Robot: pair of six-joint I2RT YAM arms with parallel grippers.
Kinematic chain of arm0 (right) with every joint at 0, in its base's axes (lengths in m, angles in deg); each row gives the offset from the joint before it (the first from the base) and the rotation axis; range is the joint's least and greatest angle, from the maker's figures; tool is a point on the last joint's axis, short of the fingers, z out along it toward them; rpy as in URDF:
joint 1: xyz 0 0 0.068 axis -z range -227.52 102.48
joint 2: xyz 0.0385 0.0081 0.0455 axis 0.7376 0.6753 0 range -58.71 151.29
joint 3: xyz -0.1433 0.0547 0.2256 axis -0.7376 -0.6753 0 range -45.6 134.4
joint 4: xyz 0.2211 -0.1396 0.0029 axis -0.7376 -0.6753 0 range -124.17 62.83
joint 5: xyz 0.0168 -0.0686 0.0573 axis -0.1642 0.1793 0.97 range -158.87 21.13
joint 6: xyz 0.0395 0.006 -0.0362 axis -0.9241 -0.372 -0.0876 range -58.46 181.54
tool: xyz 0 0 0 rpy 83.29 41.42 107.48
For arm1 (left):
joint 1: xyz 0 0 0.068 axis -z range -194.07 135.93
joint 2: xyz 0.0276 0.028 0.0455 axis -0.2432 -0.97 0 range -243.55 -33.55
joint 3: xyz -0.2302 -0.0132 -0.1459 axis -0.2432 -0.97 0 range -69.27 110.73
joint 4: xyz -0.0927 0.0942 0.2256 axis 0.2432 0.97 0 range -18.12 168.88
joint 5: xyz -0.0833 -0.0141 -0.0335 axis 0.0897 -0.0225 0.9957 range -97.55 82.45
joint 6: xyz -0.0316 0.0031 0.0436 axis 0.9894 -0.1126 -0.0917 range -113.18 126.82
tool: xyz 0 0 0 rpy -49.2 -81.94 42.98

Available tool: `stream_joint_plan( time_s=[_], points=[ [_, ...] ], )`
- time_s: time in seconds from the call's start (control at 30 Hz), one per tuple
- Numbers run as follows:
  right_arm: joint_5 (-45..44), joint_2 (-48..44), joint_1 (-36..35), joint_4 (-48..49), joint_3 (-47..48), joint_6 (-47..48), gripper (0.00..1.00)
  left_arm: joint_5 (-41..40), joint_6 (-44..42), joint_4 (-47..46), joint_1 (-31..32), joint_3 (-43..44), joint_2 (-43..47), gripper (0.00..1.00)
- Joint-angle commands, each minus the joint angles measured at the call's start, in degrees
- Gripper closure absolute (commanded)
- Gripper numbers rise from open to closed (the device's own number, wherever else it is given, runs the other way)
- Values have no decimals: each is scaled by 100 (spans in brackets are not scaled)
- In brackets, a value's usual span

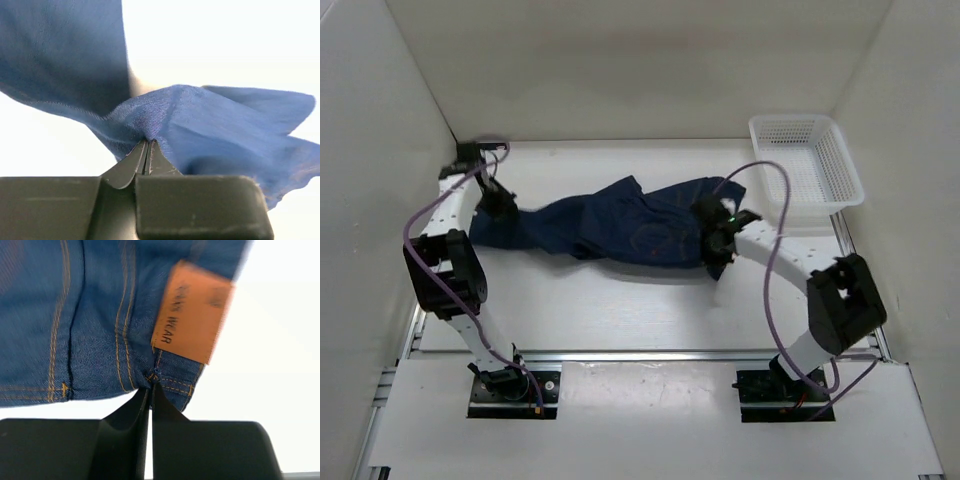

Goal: Fold and stack the trousers
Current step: Flatten the trousers out

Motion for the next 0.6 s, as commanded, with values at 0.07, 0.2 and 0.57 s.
stream_joint_plan(
  time_s=[0.07,0.2,0.57],
  points=[
    [-587,-1066,862,-523,1045,884,100,-214,-345,788,-22,2075,234,90],
    [-982,-1920,1101,-778,740,885,100,-337,-566,1062,-22,2315,646,90],
    [-651,-3731,1593,-1586,-634,-354,1,-415,-873,921,-22,47,1649,2]
  ],
)
